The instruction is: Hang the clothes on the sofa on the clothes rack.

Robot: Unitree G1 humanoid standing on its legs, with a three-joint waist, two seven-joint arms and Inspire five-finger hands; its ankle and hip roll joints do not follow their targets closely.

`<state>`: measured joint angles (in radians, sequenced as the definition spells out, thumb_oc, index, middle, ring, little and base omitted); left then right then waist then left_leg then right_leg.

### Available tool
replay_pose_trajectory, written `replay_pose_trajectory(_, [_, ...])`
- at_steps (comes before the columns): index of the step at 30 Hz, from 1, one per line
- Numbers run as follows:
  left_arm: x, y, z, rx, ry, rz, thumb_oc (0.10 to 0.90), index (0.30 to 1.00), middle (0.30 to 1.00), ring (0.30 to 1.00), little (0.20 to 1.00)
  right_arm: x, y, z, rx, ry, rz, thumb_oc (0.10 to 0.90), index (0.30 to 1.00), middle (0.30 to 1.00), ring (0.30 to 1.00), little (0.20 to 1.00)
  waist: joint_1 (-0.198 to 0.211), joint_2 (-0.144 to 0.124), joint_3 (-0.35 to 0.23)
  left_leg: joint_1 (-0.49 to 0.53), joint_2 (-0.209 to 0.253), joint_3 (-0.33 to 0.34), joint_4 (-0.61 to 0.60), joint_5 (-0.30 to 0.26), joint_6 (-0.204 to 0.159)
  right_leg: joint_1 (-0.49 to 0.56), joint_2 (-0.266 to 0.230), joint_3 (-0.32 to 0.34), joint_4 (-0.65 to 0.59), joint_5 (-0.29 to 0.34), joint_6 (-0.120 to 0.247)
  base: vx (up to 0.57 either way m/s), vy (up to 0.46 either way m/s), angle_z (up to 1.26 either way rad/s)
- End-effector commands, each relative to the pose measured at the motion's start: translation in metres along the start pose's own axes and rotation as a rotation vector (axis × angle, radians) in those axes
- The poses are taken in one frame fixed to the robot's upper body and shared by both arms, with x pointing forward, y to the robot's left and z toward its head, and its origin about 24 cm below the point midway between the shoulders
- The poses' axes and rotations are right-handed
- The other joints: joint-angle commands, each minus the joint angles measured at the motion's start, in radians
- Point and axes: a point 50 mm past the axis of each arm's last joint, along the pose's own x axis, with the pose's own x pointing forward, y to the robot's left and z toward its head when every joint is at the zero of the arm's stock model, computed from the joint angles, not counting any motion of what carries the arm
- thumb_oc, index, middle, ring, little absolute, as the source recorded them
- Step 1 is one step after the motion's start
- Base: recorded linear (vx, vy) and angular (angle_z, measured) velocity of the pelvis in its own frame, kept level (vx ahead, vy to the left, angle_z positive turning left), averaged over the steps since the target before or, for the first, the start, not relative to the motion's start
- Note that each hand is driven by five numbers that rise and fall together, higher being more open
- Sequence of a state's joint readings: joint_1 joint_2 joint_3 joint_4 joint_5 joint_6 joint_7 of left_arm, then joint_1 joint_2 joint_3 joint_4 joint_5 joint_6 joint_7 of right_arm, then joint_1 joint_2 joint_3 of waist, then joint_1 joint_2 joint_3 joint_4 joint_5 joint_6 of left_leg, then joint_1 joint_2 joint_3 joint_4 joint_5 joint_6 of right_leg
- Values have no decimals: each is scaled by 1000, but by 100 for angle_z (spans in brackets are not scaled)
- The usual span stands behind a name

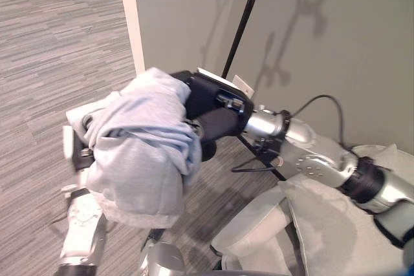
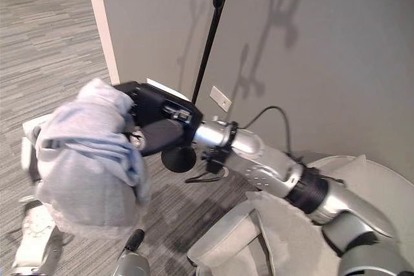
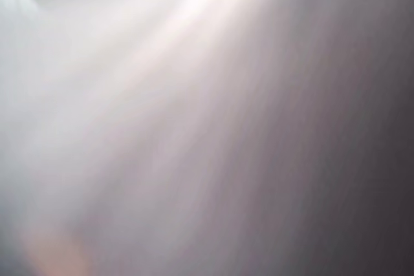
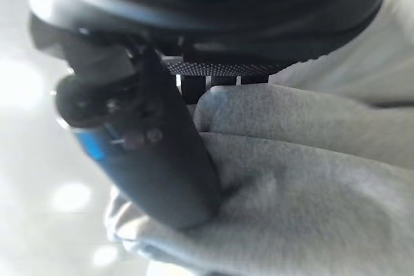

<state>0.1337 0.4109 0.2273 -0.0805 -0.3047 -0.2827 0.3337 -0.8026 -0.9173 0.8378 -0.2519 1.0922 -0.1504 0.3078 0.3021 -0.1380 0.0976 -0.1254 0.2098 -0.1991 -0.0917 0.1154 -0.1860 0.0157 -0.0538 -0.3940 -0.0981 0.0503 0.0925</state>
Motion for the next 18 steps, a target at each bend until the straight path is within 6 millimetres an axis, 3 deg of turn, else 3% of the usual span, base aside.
replay_pose_trajectory(1, [25, 9, 83, 180, -514, 75, 400, 300, 300, 300, 300, -3, -1, 52, -266, -176, 35, 400, 300, 300, 300, 300, 16, -30, -78, 87, 18, 13, 4, -79, -14, 18, -20, -3, 11, -9, 53, 36, 16, 3])
replay_pose_trajectory(4, [24, 32, 109, 310, -654, 214, 400, 300, 300, 300, 300, -24, -10, 62, -500, -139, -57, 400, 300, 300, 300, 300, 13, -22, -84, 88, 18, 12, 4, -83, -12, 18, -23, -5, 11, -9, 58, 36, 29, 1])
replay_pose_trajectory(6, [23, 37, 115, 351, -690, 242, 400, 300, 300, 300, 300, -32, -14, 63, -557, -128, -103, 400, 300, 300, 300, 300, 13, -21, -86, 89, 17, 12, 4, -86, -11, 19, -24, -6, 11, -10, 60, 39, 19, 0])
replay_pose_trajectory(7, [20, 47, 129, 405, -757, 299, 400, 300, 300, 300, 300, -48, -24, 65, -663, -105, -212, 400, 300, 300, 300, 300, 10, -10, -91, 105, 24, 22, 4, -109, -5, 29, -21, -1, 11, -21, 63, 24, 44, -1])
replay_pose_trajectory(8, [20, 46, 130, 405, -759, 297, 400, 300, 300, 300, 300, -48, -23, 65, -666, -106, -217, 400, 300, 300, 300, 300, 12, -14, -90, 102, 20, 21, 4, -102, -3, 27, -25, -2, 11, -15, 63, 78, 68, 1])
replay_pose_trajectory(10, [20, 54, 138, 443, -800, 351, 400, 300, 300, 300, 300, -67, -33, 69, -872, -73, -387, 400, 300, 300, 300, 300, 3, 2, -72, 115, 22, 37, 12, -111, 19, 41, -34, 6, 11, -24, 65, -1, 77, -2])
replay_pose_trajectory(13, [24, 54, 143, 447, -825, 367, 400, 300, 300, 300, 300, -82, -41, 67, -1031, -53, -561, 400, 300, 300, 300, 300, 7, 2, -19, 28, -6, 46, 149, -116, 14, 56, -68, 12, 11, -14, 63, -94, 68, -1])
replay_pose_trajectory(15, [28, 49, 145, 447, -841, 348, 400, 300, 300, 300, 300, -86, -42, 62, -1095, -61, -652, 400, 300, 300, 300, 300, 0, 11, 0, -10, 26, 52, 175, -121, 11, 61, -79, 10, 11, -14, 68, -56, 185, 2])
replay_pose_trajectory(18, [32, 49, 144, 467, -845, 365, 400, 300, 300, 300, 300, -86, -38, 56, -1131, -154, -839, 400, 300, 300, 300, 300, -3, 15, 7, 0, 114, 39, 87, -55, 1, 64, -105, 35, 11, -8, 87, 29, 292, 4])
